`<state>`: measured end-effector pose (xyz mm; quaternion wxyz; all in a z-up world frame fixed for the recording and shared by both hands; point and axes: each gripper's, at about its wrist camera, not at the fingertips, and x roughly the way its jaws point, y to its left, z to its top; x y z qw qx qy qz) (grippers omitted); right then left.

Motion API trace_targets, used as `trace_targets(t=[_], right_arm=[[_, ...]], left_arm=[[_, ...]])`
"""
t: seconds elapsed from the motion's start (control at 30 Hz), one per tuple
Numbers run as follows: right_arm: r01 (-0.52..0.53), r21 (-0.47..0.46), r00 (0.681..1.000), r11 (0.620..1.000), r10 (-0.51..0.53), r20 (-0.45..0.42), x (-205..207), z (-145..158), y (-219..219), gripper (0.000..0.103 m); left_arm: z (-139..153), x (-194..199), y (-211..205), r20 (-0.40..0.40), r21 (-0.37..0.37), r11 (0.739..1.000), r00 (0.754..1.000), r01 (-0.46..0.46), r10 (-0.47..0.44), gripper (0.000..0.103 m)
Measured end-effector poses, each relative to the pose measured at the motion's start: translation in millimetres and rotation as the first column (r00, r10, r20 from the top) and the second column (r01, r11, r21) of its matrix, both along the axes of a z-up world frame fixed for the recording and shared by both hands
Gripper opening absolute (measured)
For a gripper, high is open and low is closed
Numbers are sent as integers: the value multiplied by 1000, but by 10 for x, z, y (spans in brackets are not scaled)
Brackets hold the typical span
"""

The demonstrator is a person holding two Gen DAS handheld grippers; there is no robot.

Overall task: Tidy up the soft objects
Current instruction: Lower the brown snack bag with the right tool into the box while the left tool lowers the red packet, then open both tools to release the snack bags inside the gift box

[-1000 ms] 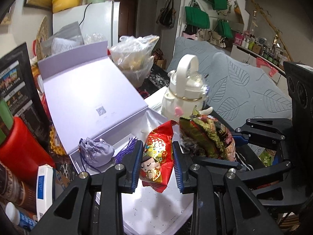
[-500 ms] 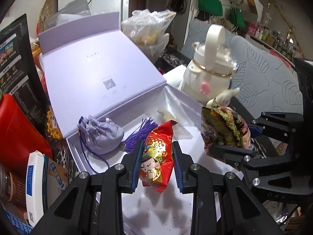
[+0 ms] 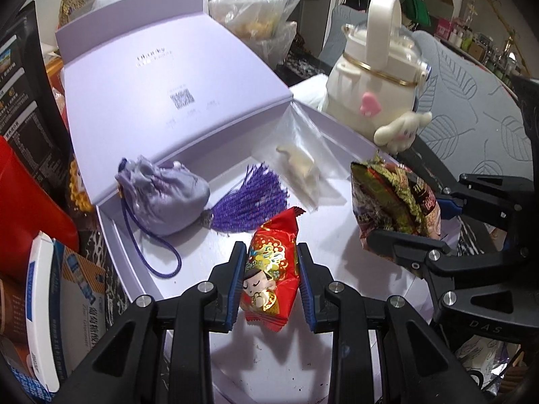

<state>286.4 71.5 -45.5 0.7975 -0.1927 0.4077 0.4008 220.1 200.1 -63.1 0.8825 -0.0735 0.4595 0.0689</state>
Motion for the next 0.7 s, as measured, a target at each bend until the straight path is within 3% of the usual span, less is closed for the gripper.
trace_targets(t=[0.37, 0.47, 0.53, 0.63, 0.7], right_arm=[[18, -65, 1000, 998, -19, -9, 0, -151, 45, 37], [32, -70, 999, 997, -32, -3, 11, -145, 53, 43], [38, -70, 999, 997, -39, -3, 12, -128, 47, 51], [47, -66, 999, 997, -47, 0, 5, -92, 15, 52], [51, -69, 999, 996, -50, 11, -20, -65, -5, 52]], left_arm=[[-137, 10, -68, -68, 17, 1000, 998, -7, 8, 29], [-142, 26, -94, -95, 70, 997, 995, -24, 30, 30], [-158, 60, -106, -117, 95, 995, 992, -30, 41, 37], [-176, 65, -62, -132, 74, 995, 989, -63, 73, 57], [-163, 44, -50, -125, 74, 994, 988, -78, 87, 64]])
